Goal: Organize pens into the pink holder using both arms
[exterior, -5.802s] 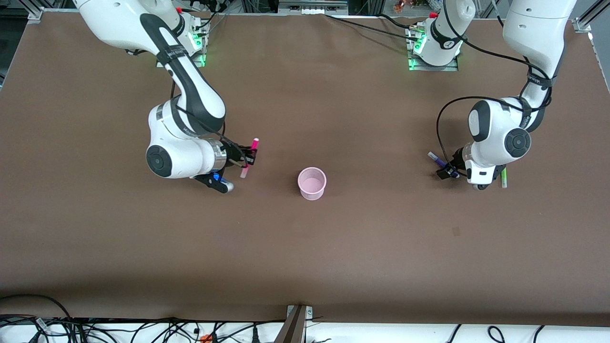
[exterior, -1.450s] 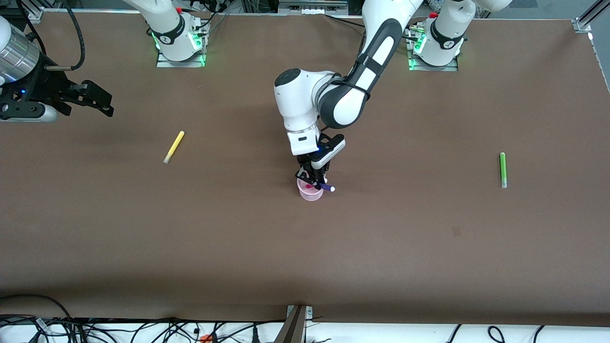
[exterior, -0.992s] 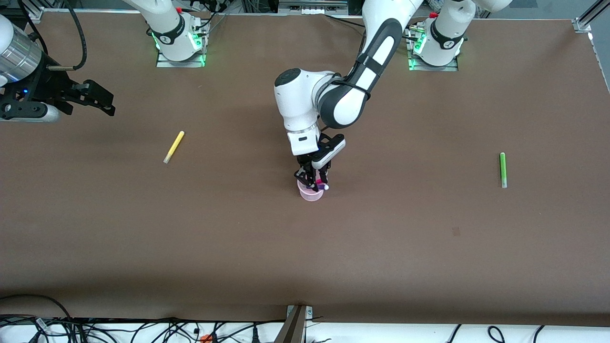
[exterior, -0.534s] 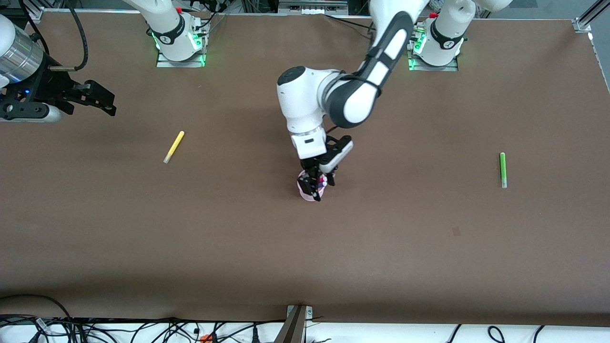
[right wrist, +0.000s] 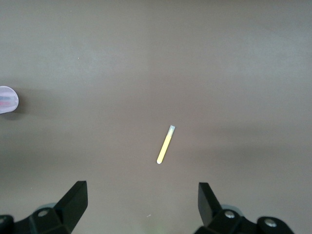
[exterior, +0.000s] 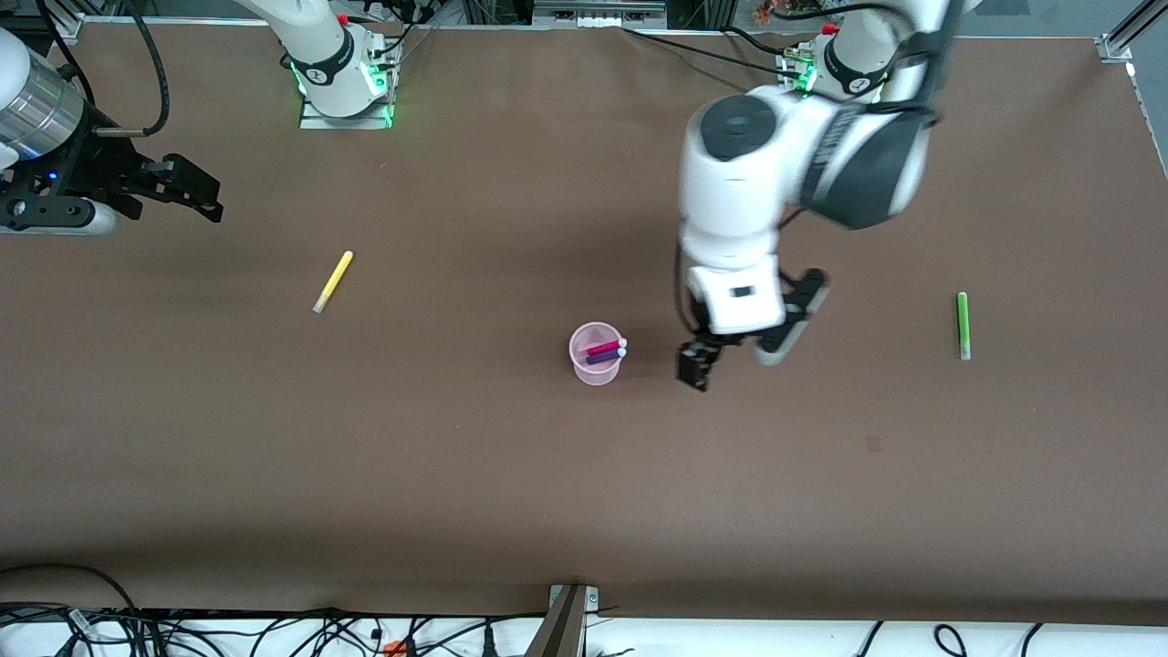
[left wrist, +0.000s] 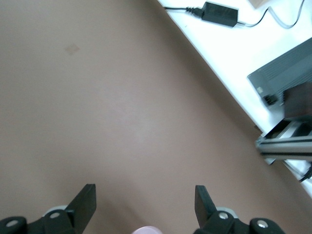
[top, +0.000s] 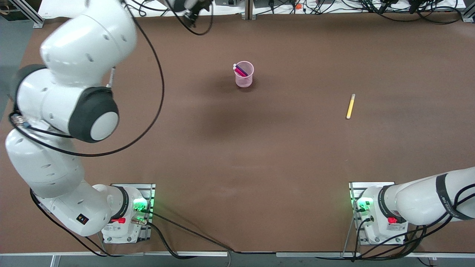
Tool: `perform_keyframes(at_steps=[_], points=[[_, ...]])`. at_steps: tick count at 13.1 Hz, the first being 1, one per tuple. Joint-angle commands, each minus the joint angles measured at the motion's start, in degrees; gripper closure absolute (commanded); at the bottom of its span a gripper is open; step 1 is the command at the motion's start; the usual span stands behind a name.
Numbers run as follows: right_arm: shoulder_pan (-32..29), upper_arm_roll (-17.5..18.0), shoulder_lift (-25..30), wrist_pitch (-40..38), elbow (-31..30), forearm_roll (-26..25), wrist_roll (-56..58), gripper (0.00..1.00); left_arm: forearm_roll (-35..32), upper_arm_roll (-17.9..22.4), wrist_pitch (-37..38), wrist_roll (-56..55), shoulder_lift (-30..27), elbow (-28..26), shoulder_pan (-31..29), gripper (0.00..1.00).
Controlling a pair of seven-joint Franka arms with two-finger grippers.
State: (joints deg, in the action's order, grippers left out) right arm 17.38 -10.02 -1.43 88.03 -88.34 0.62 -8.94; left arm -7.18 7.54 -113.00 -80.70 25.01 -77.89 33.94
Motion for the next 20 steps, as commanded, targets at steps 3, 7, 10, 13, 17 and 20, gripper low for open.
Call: perform_keyframes(at_steps=[3, 7, 10, 13, 17, 20], points=[[-0.06, 0.00, -0.41, -1.20, 1.42, 0.61, -0.72, 0.00, 9.82, -0.86, 14.36, 32.11, -9.27, -1.92, -12.21, 0.00], [0.03, 0.00, -0.41, -1.20, 1.42, 0.61, -0.81, 0.00, 10.17, -0.86, 23.69, 56.12, -12.87, -2.88, -20.04, 0.00], [0.03, 0.00, -0.41, -1.20, 1.42, 0.61, -0.81, 0.00, 10.52, -0.77, 24.49, 69.75, -15.68, -6.73, -24.18, 0.00], [-0.06, 0.00, -0.41, -1.20, 1.42, 0.61, -0.81, 0.00, 10.52, -0.77, 23.27, 78.05, -16.93, -10.70, -26.56, 0.00], [-0.06, 0.00, -0.41, -1.20, 1.42, 0.61, -0.81, 0.00, 10.52, -0.77, 22.12, 80.52, -17.01, -11.93, -27.88, 0.00], [-0.15, 0.00, -0.41, -1.20, 1.42, 0.61, -0.81, 0.00, 10.52, -0.77, 21.95, 80.52, -17.36, -12.55, -27.88, 0.00]])
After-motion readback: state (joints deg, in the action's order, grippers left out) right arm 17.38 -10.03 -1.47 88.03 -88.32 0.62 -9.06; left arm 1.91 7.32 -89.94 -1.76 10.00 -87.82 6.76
